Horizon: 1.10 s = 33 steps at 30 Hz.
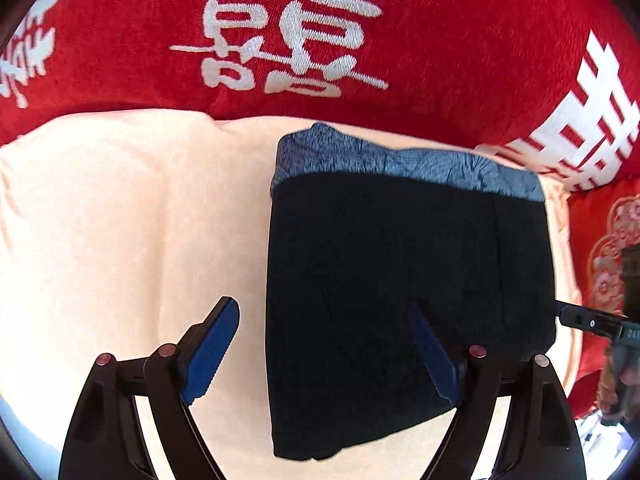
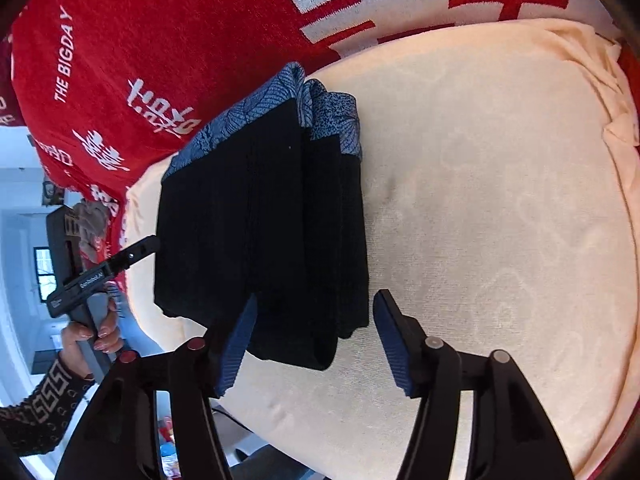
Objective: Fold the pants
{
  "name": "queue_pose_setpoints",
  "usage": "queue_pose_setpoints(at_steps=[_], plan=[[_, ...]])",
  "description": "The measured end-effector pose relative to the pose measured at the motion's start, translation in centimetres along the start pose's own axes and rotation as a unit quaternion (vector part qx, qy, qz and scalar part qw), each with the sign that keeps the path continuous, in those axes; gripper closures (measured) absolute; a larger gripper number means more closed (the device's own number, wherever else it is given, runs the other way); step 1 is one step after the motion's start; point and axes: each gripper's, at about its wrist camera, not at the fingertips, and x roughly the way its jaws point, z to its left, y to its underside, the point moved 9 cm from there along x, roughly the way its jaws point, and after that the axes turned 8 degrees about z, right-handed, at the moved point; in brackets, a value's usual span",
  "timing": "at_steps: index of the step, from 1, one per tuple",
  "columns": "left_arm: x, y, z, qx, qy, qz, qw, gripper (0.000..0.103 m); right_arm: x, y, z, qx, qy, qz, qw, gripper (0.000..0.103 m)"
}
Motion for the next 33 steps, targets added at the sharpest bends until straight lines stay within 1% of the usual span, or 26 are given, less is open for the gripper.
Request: queue_pose_setpoints(at_steps=[1,3,6,8,11,12,14,16,17,20,21,22,23,24,25,27,29,33], plan=[[0.2,-0.3,0.0,0.003,0.012,0.003,0.9999,0.016,0.1,-0.4,0.0,-0.002,-0.015,0.000,1.000,0.031],[0.9,-0.7,0.0,0.009,0.049,0.018,0.9986,0.016,0.5,-1.4,-0.3,-0.003,-0.049,0.006,0.999,0.031],[2.6,-1.2,0.5,0.013,0.097,0.045,0.9942,0.016,1.6,-2.4,-1.2,0.004,-0.082,0.022,0.996,0.031],[3.9,-1.5,1.0,0.020,0.105,0.054,0.9928,0.017,2.3,-2.7,-1.6,-0.001,-0.099,0.034,0.994,0.031],[4.5,-1.8,0.5,0.027,0.140,0.052,0.9885,0.016,3.6,-3.1,-1.8,-0.011,-0.123,0.049,0.991,0.031],[4.6,-1.9,0.2,0.029,0.147,0.050,0.9875,0.016,4.0,-3.4,-1.7,-0.014,-0.134,0.052,0.990,0.029],[5.1,-2.2,-0.3,0.035,0.160,0.047,0.9854,0.016,4.6,-4.0,-1.5,-0.017,-0.157,0.053,0.986,0.028],[5.8,-2.5,-1.0,0.033,0.176,0.050,0.9826,0.016,4.9,-4.4,-1.3,-0.016,-0.170,0.051,0.984,0.028],[6.1,-2.6,-1.2,0.031,0.182,0.049,0.9817,0.013,5.0,-4.7,-1.1,-0.016,-0.171,0.052,0.984,0.028],[6.2,-2.8,-1.5,0.031,0.171,0.029,0.9843,0.013,5.4,-5.0,-1.1,-0.002,-0.159,0.054,0.986,0.031],[6.0,-2.8,-1.5,0.027,0.171,0.024,0.9846,0.019,5.4,-5.0,-1.1,0.002,-0.152,0.053,0.987,0.036],[5.7,-2.8,-1.4,0.021,0.170,0.018,0.9851,0.021,5.3,-4.9,-1.1,0.004,-0.148,0.052,0.988,0.042],[5.4,-2.7,-1.4,0.017,0.168,0.012,0.9856,0.027,5.2,-4.8,-0.9,0.009,-0.150,0.049,0.987,0.045],[4.8,-2.6,-1.5,0.010,0.165,0.006,0.9862,0.031,4.8,-4.7,-0.7,0.014,-0.155,0.044,0.987,0.050],[4.3,-2.6,-1.3,0.004,0.164,0.002,0.9865,0.034,4.4,-4.6,-0.4,0.014,-0.158,0.040,0.987,0.054],[3.3,-2.5,-1.4,-0.005,0.163,-0.006,0.9866,0.038,3.8,-4.4,0.6,0.010,-0.170,0.033,0.985,0.056],[2.3,-2.0,-1.8,-0.002,0.158,-0.010,0.9874,0.038,3.0,-3.8,1.4,0.008,-0.182,0.032,0.983,0.056],[-0.2,-0.2,-2.6,0.008,0.146,-0.014,0.9891,0.038,1.4,-1.6,2.5,0.006,-0.195,0.036,0.980,0.056]])
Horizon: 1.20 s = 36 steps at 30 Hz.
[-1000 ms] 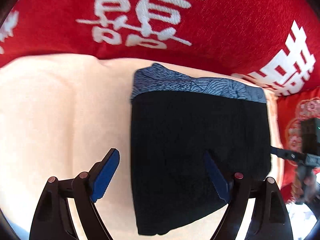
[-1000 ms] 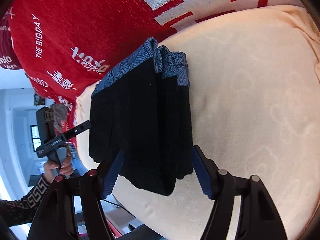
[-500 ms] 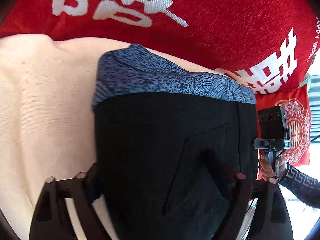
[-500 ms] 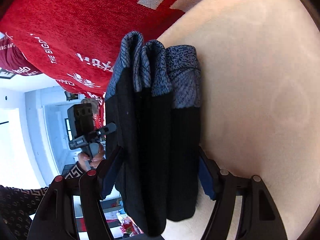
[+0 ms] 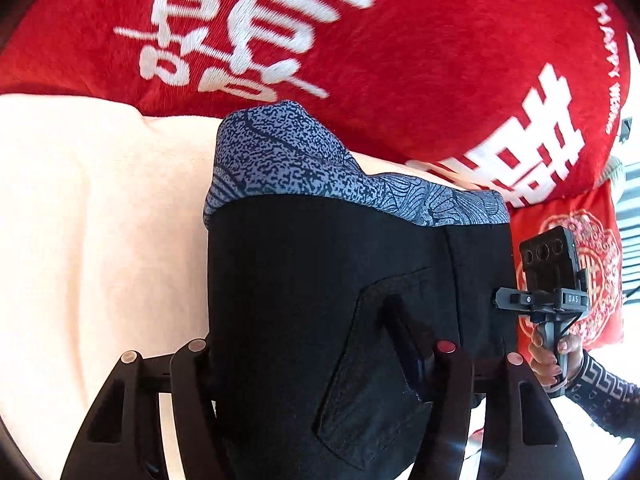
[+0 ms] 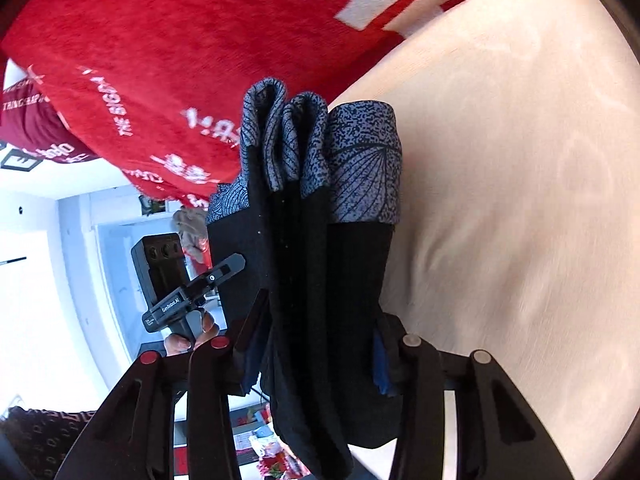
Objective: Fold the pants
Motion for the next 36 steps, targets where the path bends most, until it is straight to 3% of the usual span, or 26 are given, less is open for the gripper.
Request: queue_pose_setpoints(at_steps=[8,15,19,21,24,25,30,36], plan=[[-2.7,4.5,-1.8,0.024,-0.012,0.008,0.9996,0.038,-0.2,6.0,1.5,0.008,-0.003,-0.022,1.000,0.056],[-1.9,8.4,0.0,0.030,-0.014,0.019,0.9993,0.038,2.3,8.5,0.5,0.016,0.017,-0.037,0.999,0.056],[-0.2,10.0,2.3,0.032,-0.035,0.028,0.9985,0.038,4.5,8.9,-0.9,0.011,0.062,-0.027,0.998,0.054],[0.7,10.7,3.9,0.025,-0.051,0.023,0.9981,0.024,5.2,8.8,-2.1,0.004,0.107,-0.032,0.994,0.048],[0.8,10.7,5.2,0.019,-0.067,-0.002,0.9976,0.005,5.2,8.6,-3.6,0.021,0.142,-0.042,0.989,0.033],[0.8,10.7,5.6,0.017,-0.078,-0.006,0.9968,0.000,5.3,8.5,-3.5,0.022,0.143,-0.046,0.988,0.033],[0.2,10.9,5.8,0.021,-0.117,-0.022,0.9926,0.000,4.6,9.1,-3.0,0.013,0.231,-0.063,0.971,0.024],[-2.2,12.1,5.8,0.026,-0.184,-0.020,0.9823,0.000,2.5,10.4,-3.1,0.023,0.313,-0.082,0.946,0.022]])
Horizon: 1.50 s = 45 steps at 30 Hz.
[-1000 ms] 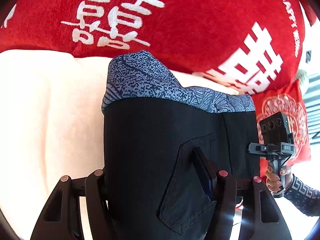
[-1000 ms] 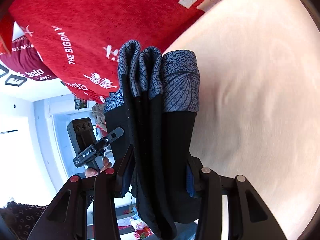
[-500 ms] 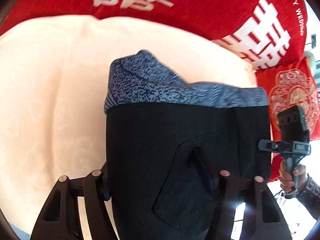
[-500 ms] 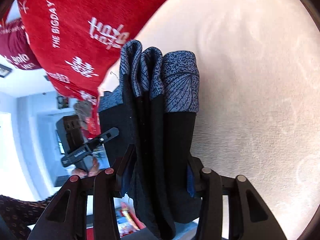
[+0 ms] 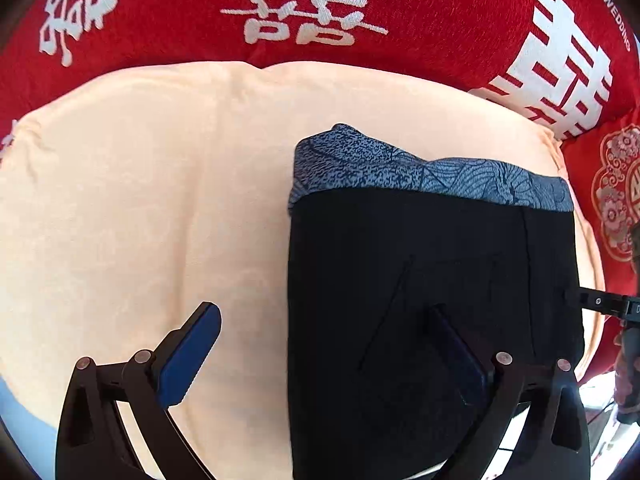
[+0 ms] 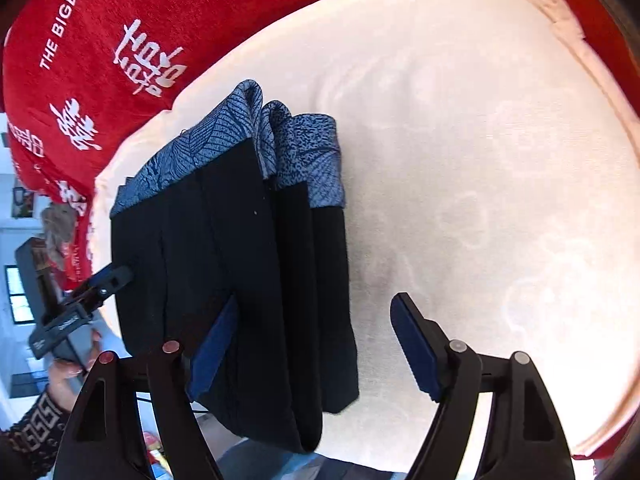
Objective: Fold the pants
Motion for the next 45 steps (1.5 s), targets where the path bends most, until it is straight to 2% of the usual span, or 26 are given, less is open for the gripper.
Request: queue_pose_setpoints(at_steps=[5,9,12,14,16,17,22,25,27,32,45], plan=[[-1.3,2.1,0.2,0.003,-0.034,0.012,0.9993,0.000,-1.1,2.0,0.1,0.015,0.030,-0.007,0.999,0.022],[-2.3,3.6,-1.1,0.011,-0.030,0.014,0.9994,0.000,-1.8,4.0,0.1,0.038,0.039,-0.012,0.998,0.022],[-3.0,4.9,-2.0,0.021,-0.043,0.023,0.9986,0.000,-2.4,5.5,0.7,0.045,0.052,-0.017,0.998,0.021],[-3.4,6.0,-2.7,0.029,-0.045,0.036,0.9979,0.000,-2.8,6.4,1.3,0.045,0.062,-0.021,0.997,0.014],[-4.2,6.9,-3.4,0.034,-0.038,0.041,0.9978,0.000,-3.4,7.3,1.9,0.041,0.070,-0.027,0.996,0.002],[-4.5,7.2,-3.7,0.036,-0.039,0.043,0.9977,0.000,-3.6,7.5,2.3,0.038,0.073,-0.030,0.996,0.000],[-7.0,8.7,-5.0,0.049,-0.056,0.033,0.9967,0.000,-5.0,9.0,3.7,0.028,0.089,-0.037,0.995,0.000],[-8.3,9.2,-5.2,0.060,-0.098,0.023,0.9932,0.000,-5.7,9.9,4.6,0.022,0.101,-0.034,0.994,0.000],[-9.3,9.7,-5.2,0.060,-0.112,0.020,0.9917,0.000,-6.4,10.4,5.1,0.016,0.119,-0.031,0.992,0.000],[-11.1,10.9,-5.3,0.036,-0.112,0.039,0.9923,0.000,-8.3,11.3,6.8,0.018,0.128,-0.031,0.991,0.000],[-14.6,12.9,-6.0,0.017,-0.116,0.041,0.9923,0.000,-10.1,12.5,10.0,-0.009,0.154,-0.031,0.988,0.000]])
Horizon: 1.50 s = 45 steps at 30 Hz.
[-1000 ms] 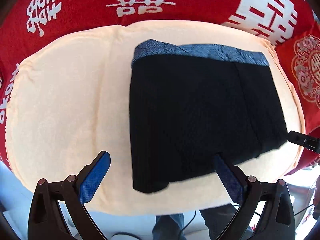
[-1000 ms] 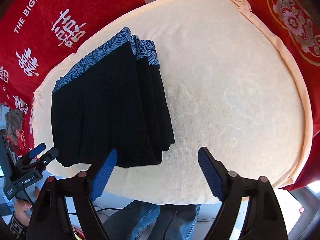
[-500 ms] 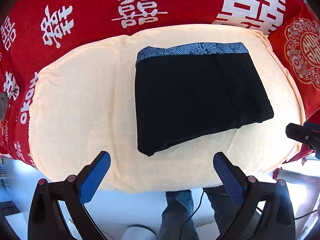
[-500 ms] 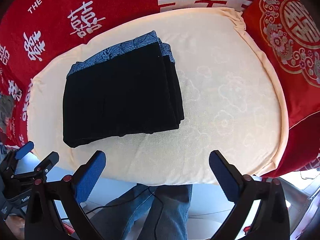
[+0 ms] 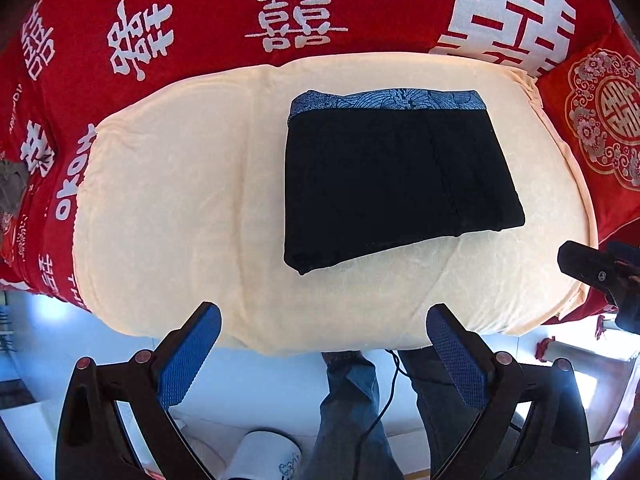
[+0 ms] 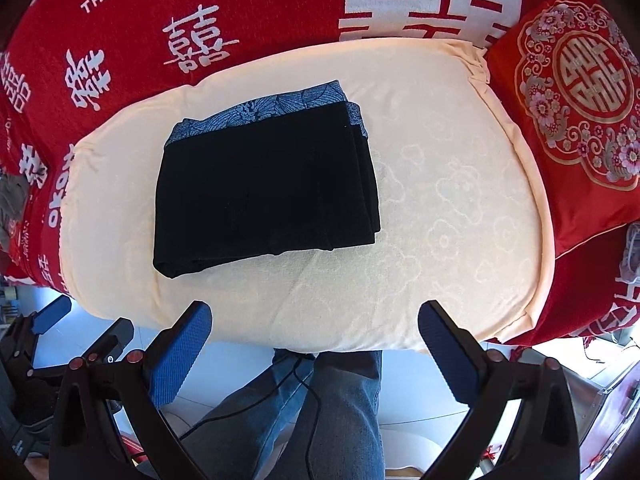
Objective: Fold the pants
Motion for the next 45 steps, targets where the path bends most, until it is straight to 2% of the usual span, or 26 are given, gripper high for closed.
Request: queue_pose_setpoints(at_steps=[4,25,45], plan=[[-0.4,0.0,0.4,0.005,-0.014,0.004,0.9999,0.000,-0.9,0.0,0.4,0.003,-0.001,-0.011,1.000,0.000],[-2.6,0.0,1.3,-0.009,-0.004,-0.019,0.9998,0.000,-2.9,0.3,2.8,-0.020,0.025,-0.030,0.999,0.000],[-4.2,0.2,1.3,0.003,-0.001,-0.044,0.9990,0.000,-4.3,1.1,3.4,-0.022,0.044,-0.047,0.998,0.000]])
